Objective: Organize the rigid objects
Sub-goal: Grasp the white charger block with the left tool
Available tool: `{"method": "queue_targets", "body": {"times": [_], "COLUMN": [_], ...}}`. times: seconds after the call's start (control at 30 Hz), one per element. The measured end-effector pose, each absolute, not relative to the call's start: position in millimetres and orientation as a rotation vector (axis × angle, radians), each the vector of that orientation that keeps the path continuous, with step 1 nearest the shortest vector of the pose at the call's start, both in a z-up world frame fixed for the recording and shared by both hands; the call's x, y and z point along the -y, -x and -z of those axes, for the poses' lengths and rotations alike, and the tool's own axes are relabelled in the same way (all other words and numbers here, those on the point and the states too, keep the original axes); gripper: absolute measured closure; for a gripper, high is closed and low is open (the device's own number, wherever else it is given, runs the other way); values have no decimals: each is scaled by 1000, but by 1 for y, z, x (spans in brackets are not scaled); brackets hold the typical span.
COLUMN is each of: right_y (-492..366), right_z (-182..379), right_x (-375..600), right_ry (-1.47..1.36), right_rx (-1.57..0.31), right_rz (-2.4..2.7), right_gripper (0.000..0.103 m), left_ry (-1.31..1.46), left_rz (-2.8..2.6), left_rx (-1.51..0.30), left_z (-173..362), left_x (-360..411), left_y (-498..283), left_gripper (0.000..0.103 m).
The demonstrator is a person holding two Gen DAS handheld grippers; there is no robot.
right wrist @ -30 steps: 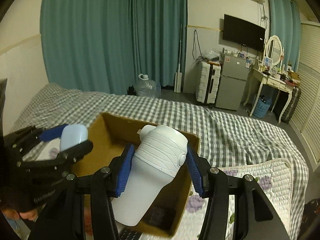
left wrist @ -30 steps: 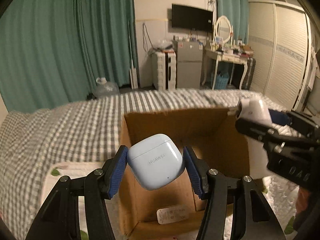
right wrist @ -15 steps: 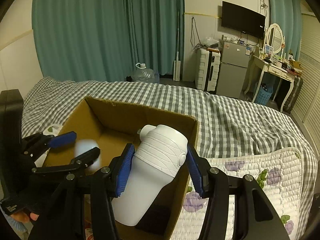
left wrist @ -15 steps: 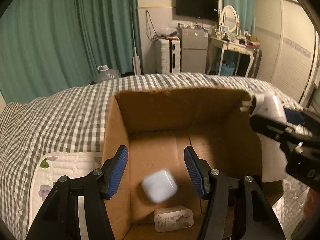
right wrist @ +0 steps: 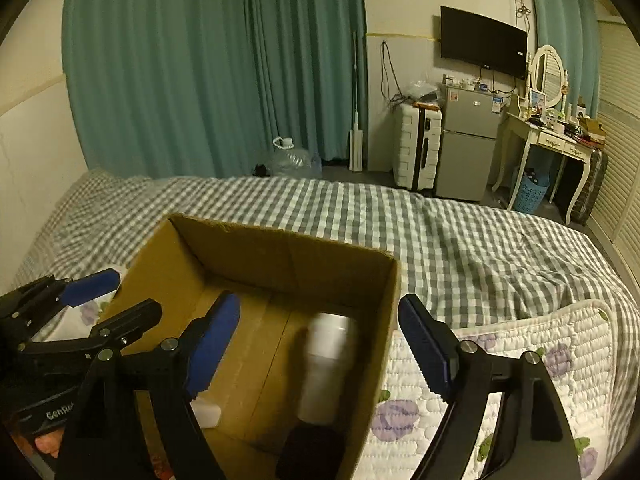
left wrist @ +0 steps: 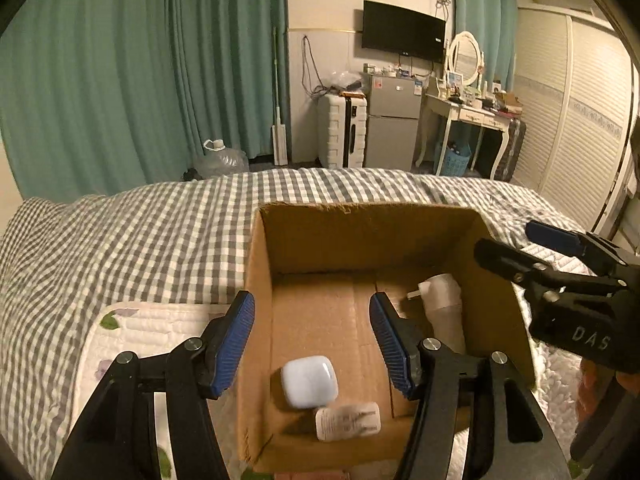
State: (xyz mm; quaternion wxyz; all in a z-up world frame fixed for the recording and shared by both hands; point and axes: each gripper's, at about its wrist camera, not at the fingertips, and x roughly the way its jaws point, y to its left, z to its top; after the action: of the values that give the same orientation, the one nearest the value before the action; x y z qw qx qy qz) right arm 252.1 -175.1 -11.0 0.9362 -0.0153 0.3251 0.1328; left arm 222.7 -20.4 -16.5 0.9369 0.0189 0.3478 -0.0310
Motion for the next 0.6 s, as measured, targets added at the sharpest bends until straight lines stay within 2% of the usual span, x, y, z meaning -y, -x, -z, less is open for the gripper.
{"method": "queue_targets", "body": {"times": [0.47, 0.6], "right_y": [-122, -86], "right_z": [-89, -111], "right_x": [202, 207], "right_ry": [55, 69], "right_rx": [-550, -533], "right_rz": [-245, -248], "right_gripper": [21, 21], "left_ry": [-5, -2], "left_rz": [-7, 1], "left_rx": [-631, -607], "left_z": [-77, -90], "left_x": [18, 20], "left_y": [-102, -70], "left_gripper": [40, 35]}}
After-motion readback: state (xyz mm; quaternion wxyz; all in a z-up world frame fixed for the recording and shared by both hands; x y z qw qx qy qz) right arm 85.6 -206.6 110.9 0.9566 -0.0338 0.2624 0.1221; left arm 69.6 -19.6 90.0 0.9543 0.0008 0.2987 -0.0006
